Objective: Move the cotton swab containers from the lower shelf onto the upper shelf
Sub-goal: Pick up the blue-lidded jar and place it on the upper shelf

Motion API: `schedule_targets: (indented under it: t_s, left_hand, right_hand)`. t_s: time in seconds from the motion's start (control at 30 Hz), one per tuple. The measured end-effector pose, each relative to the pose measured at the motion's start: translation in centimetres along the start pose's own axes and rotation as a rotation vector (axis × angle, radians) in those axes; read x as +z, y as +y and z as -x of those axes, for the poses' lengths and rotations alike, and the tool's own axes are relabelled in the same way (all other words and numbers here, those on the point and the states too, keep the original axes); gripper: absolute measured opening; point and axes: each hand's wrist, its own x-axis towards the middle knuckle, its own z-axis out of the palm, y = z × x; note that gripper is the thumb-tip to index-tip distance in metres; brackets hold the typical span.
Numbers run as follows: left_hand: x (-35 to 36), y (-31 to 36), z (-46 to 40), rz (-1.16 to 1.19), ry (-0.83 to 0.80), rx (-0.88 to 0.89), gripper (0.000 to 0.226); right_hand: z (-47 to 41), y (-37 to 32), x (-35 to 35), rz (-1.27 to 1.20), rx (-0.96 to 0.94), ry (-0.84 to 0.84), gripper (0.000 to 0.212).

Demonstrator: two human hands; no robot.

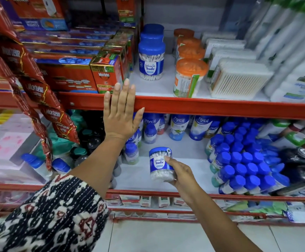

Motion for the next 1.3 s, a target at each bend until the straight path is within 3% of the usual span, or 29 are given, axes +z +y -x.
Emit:
schedule_targets:
  t_s: [0.17, 0.27, 0.37, 0.63, 0.77, 0.9, 1.0, 1.17, 1.3]
  left_hand:
    - [0.0, 0.0, 0.0, -0.002, -0.001, -0.003, 0.057]
    - [0.0, 0.0, 0.1, -0.006, -0.003, 0.000, 0.058]
    - [0.0, 0.0, 0.1, -0.005, -0.004, 0.001, 0.059]
    - [-0.1, 0.1, 0.1, 0.019, -0.006, -0.006, 0.060]
    - [-0.2, 0.1, 0.1, 0.020, 0.013, -0.008, 0.061]
    - [-0.4, 0.3, 0.1, 0.026, 0.010, -0.004, 0.063]
    - [-0.6, 0.3, 0.0, 0.042, -0.002, 0.005, 0.064]
    - [-0.8, 0.0, 0.0, 0.045, -0.026, -0.030, 0.072]
    - [-1.3, 0.1, -0.1, 0.064, -0.050, -0.123, 0.080]
  right_hand:
    - [2.3, -1.8, -0.6, -0.415, 0.047, -0.124, 0.053]
    - [3.3, -2.6, -0.6, -0.583, 0.031, -0.202, 0.082]
    - [4.0, -3.3, -0.9, -0.656, 0.013, -0.269, 0.081]
    - [5.8, -5.1, -0.7, -0.624, -0.086, -0.331, 0.065]
    - [6.6, -8.0, 0.2, -0.464, -0.198, -0.389, 0.064]
    - [7.9, -14.1, 2.7, -0.225, -0.441, -0.392, 0.068]
    - [8.2, -18.6, 5.3, -0.044, -0.651, -0.282, 0.056]
    - [5.8, -21.7, 9.8, 0.351, -0.977, 0.201, 0.065]
    - [3.2, -20.2, 12.4, 0.497, -1.040, 0.317, 0.062]
